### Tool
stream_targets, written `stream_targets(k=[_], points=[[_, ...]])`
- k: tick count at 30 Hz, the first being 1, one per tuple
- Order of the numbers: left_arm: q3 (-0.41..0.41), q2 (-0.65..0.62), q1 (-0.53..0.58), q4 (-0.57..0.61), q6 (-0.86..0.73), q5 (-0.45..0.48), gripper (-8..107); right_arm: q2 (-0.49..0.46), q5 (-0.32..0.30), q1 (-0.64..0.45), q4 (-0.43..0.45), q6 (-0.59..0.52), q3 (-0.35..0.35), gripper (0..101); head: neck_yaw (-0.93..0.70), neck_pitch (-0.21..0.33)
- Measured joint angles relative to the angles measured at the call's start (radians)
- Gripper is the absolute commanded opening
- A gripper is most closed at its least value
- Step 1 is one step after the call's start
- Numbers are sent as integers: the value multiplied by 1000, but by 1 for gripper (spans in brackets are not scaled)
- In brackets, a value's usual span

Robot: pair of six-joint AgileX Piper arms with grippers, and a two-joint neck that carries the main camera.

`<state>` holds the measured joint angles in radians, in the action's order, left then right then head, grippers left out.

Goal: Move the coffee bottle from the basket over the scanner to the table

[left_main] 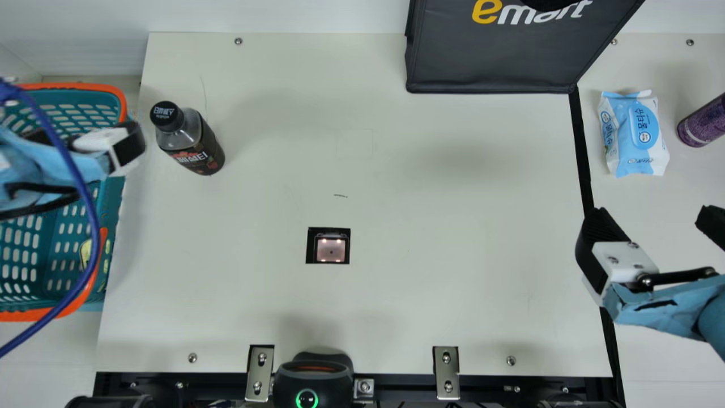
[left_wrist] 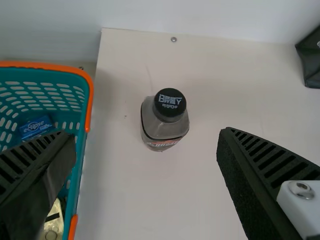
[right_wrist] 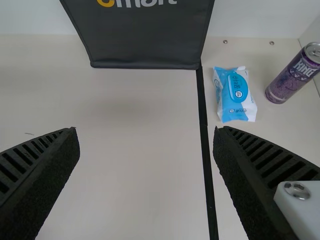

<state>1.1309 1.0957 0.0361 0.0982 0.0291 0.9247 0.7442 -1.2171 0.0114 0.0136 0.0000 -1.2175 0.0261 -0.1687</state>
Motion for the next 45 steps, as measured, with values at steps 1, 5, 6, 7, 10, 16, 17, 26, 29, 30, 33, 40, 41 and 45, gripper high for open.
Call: stream_targets(k=[1, 5, 6, 7, 10, 16, 17, 26, 29, 30, 33, 40, 41, 45], points=[[0, 15, 17, -7, 13, -9, 90, 0, 0, 0, 0, 0, 0, 95, 0, 0], [-7, 71, 71, -28, 55, -52, 90, 0, 0, 0, 0, 0, 0, 95, 0, 2], [-9, 84, 82, -36, 63, -61, 90, 0, 0, 0, 0, 0, 0, 95, 0, 0], [-13, 94, 91, -47, 74, -70, 90, 0, 0, 0, 0, 0, 0, 95, 0, 0], [-22, 123, 119, -79, 108, -104, 90, 0, 0, 0, 0, 0, 0, 95, 0, 0], [-50, 172, 160, -153, 182, -176, 90, 0, 0, 0, 0, 0, 0, 95, 2, 0], [-56, 182, 165, -162, 194, -191, 90, 0, 0, 0, 0, 0, 0, 95, 0, 0], [-109, 260, 176, -224, 272, -315, 90, 0, 0, 0, 0, 0, 0, 95, 0, 0], [-124, 280, 172, -256, 305, -357, 90, 0, 0, 0, 0, 0, 0, 95, 0, 0], [-129, 288, 171, -267, 316, -370, 90, 0, 0, 0, 0, 0, 0, 95, 0, 0], [-143, 303, 168, -292, 348, -406, 90, 0, 0, 0, 0, 0, 0, 95, 0, 0], [-160, 326, 166, -328, 401, -470, 77, 0, 0, 0, 0, 0, 0, 95, 0, 0], [-162, 326, 166, -331, 406, -475, 70, 0, 0, 0, 0, 0, 0, 95, 2, 0], [-169, 332, 162, -351, 425, -500, 43, 0, 0, 0, 0, 0, 0, 95, 0, 0]])
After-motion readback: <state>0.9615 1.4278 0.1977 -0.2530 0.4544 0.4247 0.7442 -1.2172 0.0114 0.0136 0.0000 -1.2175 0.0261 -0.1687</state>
